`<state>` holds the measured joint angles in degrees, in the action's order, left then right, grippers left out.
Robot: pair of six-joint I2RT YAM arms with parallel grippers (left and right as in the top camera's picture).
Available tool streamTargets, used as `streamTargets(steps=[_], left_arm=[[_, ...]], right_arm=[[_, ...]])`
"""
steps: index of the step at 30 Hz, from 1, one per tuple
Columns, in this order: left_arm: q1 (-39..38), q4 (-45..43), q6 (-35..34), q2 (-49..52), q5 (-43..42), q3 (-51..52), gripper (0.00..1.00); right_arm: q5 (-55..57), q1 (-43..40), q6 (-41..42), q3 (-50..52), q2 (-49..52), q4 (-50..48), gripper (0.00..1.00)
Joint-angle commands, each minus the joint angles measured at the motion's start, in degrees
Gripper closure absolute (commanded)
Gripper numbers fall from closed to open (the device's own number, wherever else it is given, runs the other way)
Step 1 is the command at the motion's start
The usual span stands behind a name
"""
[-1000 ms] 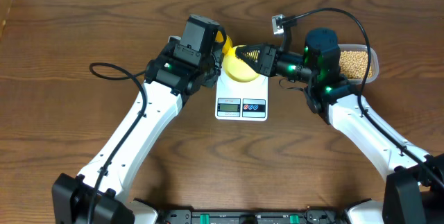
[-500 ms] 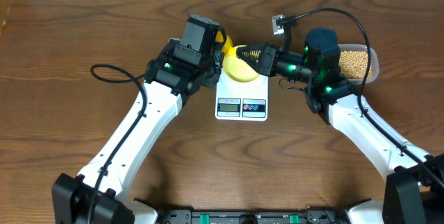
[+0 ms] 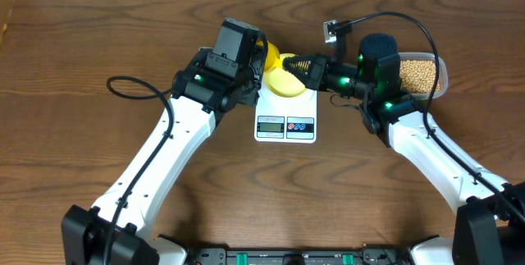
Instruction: Scoop item into bowl and weigh 50g on scale
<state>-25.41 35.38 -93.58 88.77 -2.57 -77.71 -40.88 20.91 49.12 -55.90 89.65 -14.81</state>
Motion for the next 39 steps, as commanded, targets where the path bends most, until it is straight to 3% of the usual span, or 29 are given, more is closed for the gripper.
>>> streamTargets(steps=[1, 7, 11, 14, 18, 24, 31, 39], left_arm=[[0.1, 0.0, 6.6, 0.4, 3.0, -0.2, 0.23], [0.2, -1.4, 28.4, 0.2, 7.1, -0.2, 0.22], [0.2, -1.2, 50.2, -0.9, 6.2, -0.2, 0.23], [0.2, -0.6, 59.8, -2.0, 6.2, -0.2, 0.22], [0.2, 1.4, 67.7, -3.7, 6.3, -0.2, 0.22], [0.2, 4.1, 73.4, -5.8, 6.2, -0.2, 0.23], [-0.1, 7.0, 73.7, -5.9, 3.7, -0.2, 0.22], [-0.2, 9.4, 73.7, -5.8, -0.3, -0.2, 0.23]], right_arm=[[1.9, -1.4, -1.4, -1.1, 0.4, 0.5, 0.99], [1.5, -5.2, -5.2, -1.1, 0.3, 4.1, 0.99], [1.0, -7.6, -8.0, -1.1, 0.3, 7.5, 0.99], [0.9, -8.9, -10.3, -1.5, -0.2, 10.1, 0.99], [0.9, -10.5, -13.4, -2.6, -1.5, 14.0, 0.99], [2.4, -13.6, -17.6, -4.3, -5.3, 19.7, 0.99], [10.1, -18.7, -24.7, -6.3, -12.9, 33.6, 0.99], [11.5, -22.9, -27.7, -6.3, -20.6, 41.9, 0.99]])
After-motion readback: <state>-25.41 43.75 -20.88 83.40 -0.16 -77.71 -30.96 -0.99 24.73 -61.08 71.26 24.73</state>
